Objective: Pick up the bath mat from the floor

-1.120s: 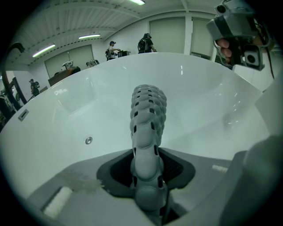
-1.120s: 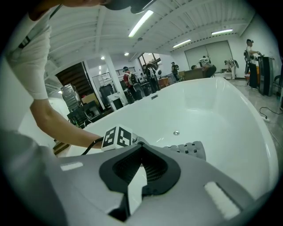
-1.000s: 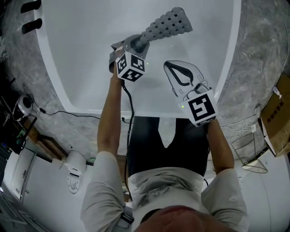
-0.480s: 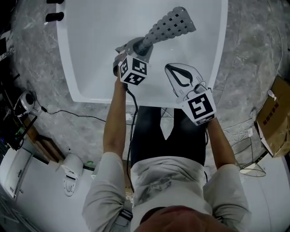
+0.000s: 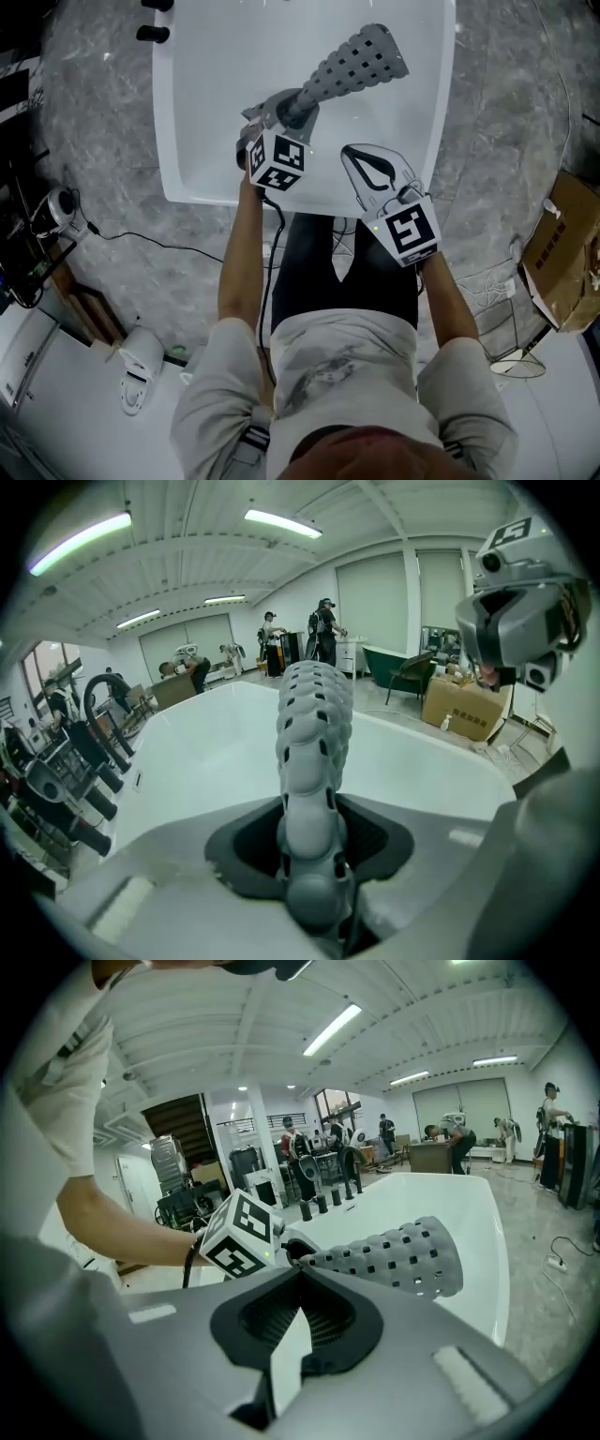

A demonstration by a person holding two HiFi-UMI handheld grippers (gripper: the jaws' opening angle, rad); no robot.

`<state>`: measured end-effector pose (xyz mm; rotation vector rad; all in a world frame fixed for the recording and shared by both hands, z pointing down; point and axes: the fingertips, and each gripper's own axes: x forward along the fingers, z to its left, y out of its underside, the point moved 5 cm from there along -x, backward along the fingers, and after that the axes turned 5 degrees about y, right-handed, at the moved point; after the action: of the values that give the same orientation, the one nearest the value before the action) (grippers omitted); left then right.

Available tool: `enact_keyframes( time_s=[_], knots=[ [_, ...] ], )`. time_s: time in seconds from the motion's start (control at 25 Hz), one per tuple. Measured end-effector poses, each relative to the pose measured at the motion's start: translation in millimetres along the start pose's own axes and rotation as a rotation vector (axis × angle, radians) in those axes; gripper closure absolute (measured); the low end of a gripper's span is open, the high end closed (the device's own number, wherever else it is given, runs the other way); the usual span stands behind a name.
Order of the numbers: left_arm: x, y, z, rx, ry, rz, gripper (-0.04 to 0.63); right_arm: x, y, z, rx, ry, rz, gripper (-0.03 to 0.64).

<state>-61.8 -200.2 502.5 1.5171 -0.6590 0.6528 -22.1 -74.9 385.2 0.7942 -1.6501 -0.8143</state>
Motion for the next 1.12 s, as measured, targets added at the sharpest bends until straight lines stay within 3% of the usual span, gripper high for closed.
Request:
enact_keyframes(
  time_s=[0.48,1.12],
  knots=[
    [-85.0,-47.2,-1.2,-0.052,-0.061,-0.088,0.443,-41.9,-69.0,26.1,-0.013,0.042,-0.058,0.614],
    [-215.9,-142.8,22.8,-0.066,-0.124,-0.301,0.443,-83.4,-181.7,47.5,-0.071,0.091,-0.205,0.614]
  ],
)
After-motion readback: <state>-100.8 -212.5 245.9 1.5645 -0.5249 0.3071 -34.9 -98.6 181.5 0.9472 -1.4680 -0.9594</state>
